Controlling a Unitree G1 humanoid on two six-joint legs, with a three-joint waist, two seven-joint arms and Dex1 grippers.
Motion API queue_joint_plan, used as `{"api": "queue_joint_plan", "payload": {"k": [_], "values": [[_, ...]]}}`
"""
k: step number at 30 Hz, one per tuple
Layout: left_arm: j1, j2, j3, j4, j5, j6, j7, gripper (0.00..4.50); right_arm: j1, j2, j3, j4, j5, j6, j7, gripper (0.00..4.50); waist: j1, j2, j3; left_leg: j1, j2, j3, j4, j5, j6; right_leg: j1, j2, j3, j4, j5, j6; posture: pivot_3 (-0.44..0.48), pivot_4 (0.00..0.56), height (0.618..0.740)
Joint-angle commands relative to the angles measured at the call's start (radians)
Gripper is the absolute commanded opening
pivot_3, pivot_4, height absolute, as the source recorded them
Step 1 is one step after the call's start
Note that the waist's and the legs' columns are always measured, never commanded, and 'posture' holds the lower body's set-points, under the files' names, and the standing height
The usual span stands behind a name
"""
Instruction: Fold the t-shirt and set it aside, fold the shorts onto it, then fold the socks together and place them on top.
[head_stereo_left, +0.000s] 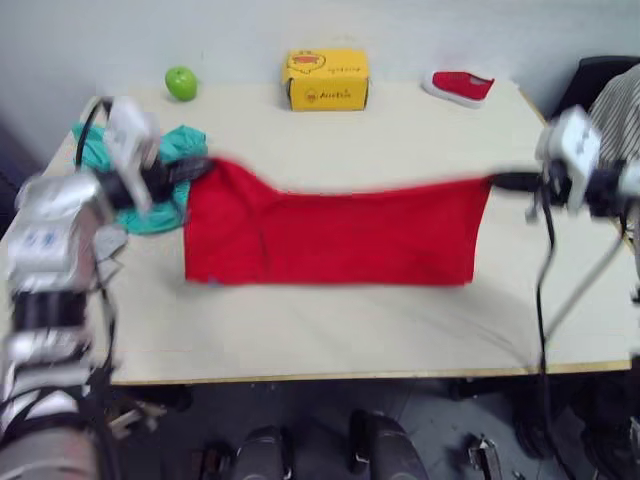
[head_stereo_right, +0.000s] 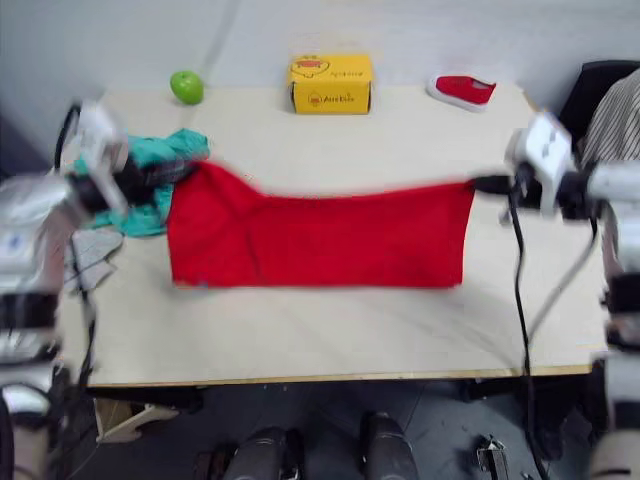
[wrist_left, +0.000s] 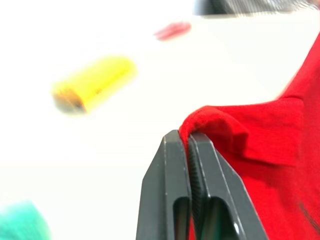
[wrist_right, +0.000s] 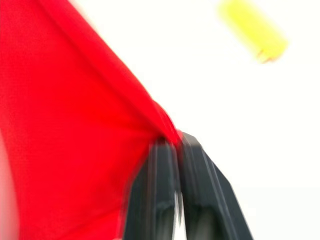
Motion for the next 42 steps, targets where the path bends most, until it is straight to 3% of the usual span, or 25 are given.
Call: {"api": "queue_joint_plan", "payload": {"k": [1, 4, 6, 10, 15, 18, 22, 25, 27, 35, 42], "values": [[-0.337, 0.008, 0.009, 0.379, 0.165, -0.327, 0.353, 0.00, -0.257, 0.017, -0.022, 0.264, -0.141, -0.221, -0.417, 0.02, -0.009, -0.001, 0.001, -0.003, -0.001, 0.000, -0.001, 0.000, 0.000, -0.004, 0.000, -0.001, 0.001, 0.000, 0.000, 0.000, 0.150, 0.740], [-0.546, 0.018, 0.050, 0.536, 0.171, -0.520, 0.486, 0.00, -0.400, 0.022, -0.012, 0.367, -0.213, -0.333, -0.590, 0.02, -0.026, -0.003, 0.002, -0.024, -0.005, 0.005, -0.005, 0.000, 0.000, -0.032, -0.006, -0.008, 0.003, 0.000, 0.000, 0.000, 0.150, 0.740], [-0.604, 0.039, 0.024, 0.578, 0.213, -0.608, 0.495, 0.00, -0.435, 0.018, -0.006, 0.404, -0.244, -0.376, -0.634, 0.02, -0.034, -0.003, 0.002, -0.025, -0.006, 0.005, -0.008, 0.000, 0.000, -0.036, -0.008, -0.018, 0.005, 0.000, 0.000, 0.000, 0.150, 0.740], [-0.555, 0.077, -0.015, 0.567, 0.230, -0.774, 0.276, 0.00, -0.388, -0.017, 0.023, 0.426, -0.302, -0.439, -0.597, 0.02, -0.039, -0.003, 0.002, -0.017, -0.007, 0.006, -0.009, -0.005, 0.008, -0.032, -0.010, -0.032, 0.006, 0.000, 0.000, 0.000, 0.150, 0.740], [-0.195, 0.126, -0.023, 0.433, 0.158, -0.843, -0.016, 0.00, -0.094, -0.021, 0.033, 0.384, -0.278, -0.543, -0.395, 0.02, -0.041, -0.002, 0.003, -0.017, -0.009, 0.010, -0.005, -0.005, 0.008, -0.024, -0.015, -0.033, 0.001, -0.001, 0.001, 0.000, 0.150, 0.740], [0.078, 0.158, 0.000, 0.213, 0.071, -0.760, -0.147, 0.00, 0.111, -0.028, 0.047, 0.306, -0.261, -0.598, -0.265, 0.02, -0.043, -0.001, 0.006, -0.016, -0.009, 0.009, 0.006, -0.002, 0.012, -0.019, -0.018, -0.033, 0.005, 0.003, 0.006, 0.000, 0.150, 0.740], [0.540, 0.243, 0.059, -0.272, -0.057, -0.463, -0.223, 0.00, 0.408, -0.061, 0.034, 0.120, -0.186, -0.650, -0.112, 0.02, -0.045, 0.000, 0.008, -0.015, -0.009, 0.006, 0.015, 0.000, 0.015, -0.017, -0.020, -0.030, 0.008, 0.010, 0.006, 0.000, 0.150, 0.740], [0.934, 0.315, 0.132, -0.661, -0.102, -0.235, -0.235, 0.00, 0.651, -0.119, 0.007, -0.092, -0.106, -0.593, -0.024, 0.02, -0.038, 0.002, 0.009, -0.002, -0.006, 0.003, 0.008, -0.002, 0.014, -0.008, -0.021, -0.024, 0.006, 0.008, 0.006, 0.000, 0.150, 0.740], [1.112, 0.320, 0.185, -0.839, -0.128, -0.105, -0.208, 0.00, 0.771, -0.158, -0.023, -0.223, -0.051, -0.528, 0.010, 0.02, -0.033, 0.002, 0.009, 0.000, -0.005, 0.003, 0.011, -0.003, 0.015, -0.005, -0.021, -0.024, 0.006, 0.008, 0.006, 0.000, 0.150, 0.740], [1.440, 0.266, 0.272, -1.131, -0.089, 0.100, -0.161, 0.00, 1.113, -0.292, -0.120, -0.563, 0.051, -0.293, 0.120, 0.02, -0.005, 0.002, 0.009, 0.020, -0.001, 0.000, 0.014, -0.014, 0.011, 0.018, -0.022, -0.023, -0.001, 0.007, 0.001, 0.000, 0.150, 0.740], [1.519, 0.271, 0.305, -1.194, -0.109, 0.219, -0.186, 0.00, 1.335, -0.370, -0.175, -0.743, 0.071, -0.044, 0.197, 0.02, -0.004, 0.002, 0.009, 0.019, 0.007, 0.000, 0.014, -0.014, 0.008, 0.014, -0.014, -0.024, 0.001, 0.001, -0.007, 0.000, 0.150, 0.740]]}}
